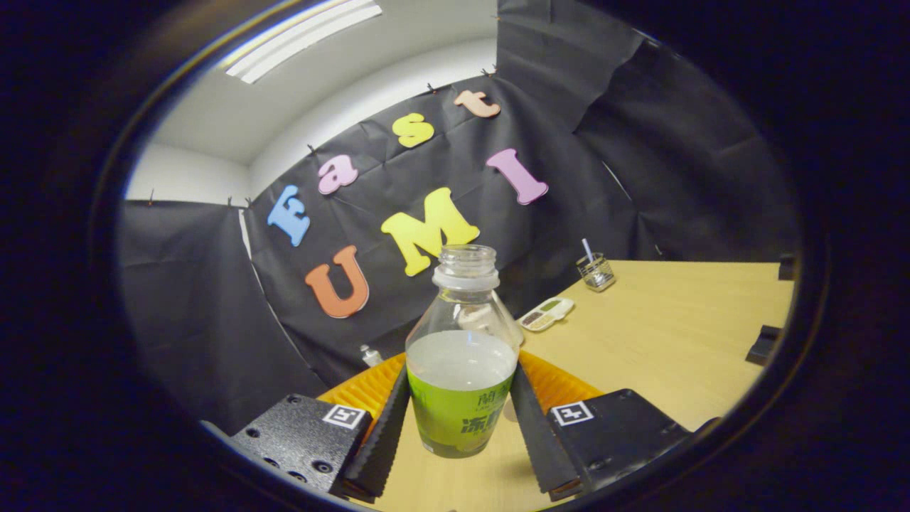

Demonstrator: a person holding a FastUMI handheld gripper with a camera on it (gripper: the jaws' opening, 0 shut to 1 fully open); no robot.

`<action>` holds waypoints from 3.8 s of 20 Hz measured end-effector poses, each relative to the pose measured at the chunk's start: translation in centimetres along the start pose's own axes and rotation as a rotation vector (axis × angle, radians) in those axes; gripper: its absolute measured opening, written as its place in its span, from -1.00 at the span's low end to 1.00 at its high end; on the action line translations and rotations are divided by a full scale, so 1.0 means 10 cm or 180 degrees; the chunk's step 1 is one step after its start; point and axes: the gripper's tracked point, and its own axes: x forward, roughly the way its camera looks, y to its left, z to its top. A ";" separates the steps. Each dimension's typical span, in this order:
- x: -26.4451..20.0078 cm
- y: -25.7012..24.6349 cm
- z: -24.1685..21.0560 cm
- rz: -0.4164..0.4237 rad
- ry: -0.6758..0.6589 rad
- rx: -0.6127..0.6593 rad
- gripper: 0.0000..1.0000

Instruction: Take the bottle from table, then pour the juice into the cup, finally place the bottle on the coaster

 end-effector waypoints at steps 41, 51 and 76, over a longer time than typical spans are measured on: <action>1.80 -0.39 -0.72 -0.1078 0.0185 -0.1326 0.65; 1.74 -0.35 -0.62 -0.0988 0.0142 -0.1411 1.00; -0.15 0.52 -0.38 -0.0217 0.0140 -0.1400 1.00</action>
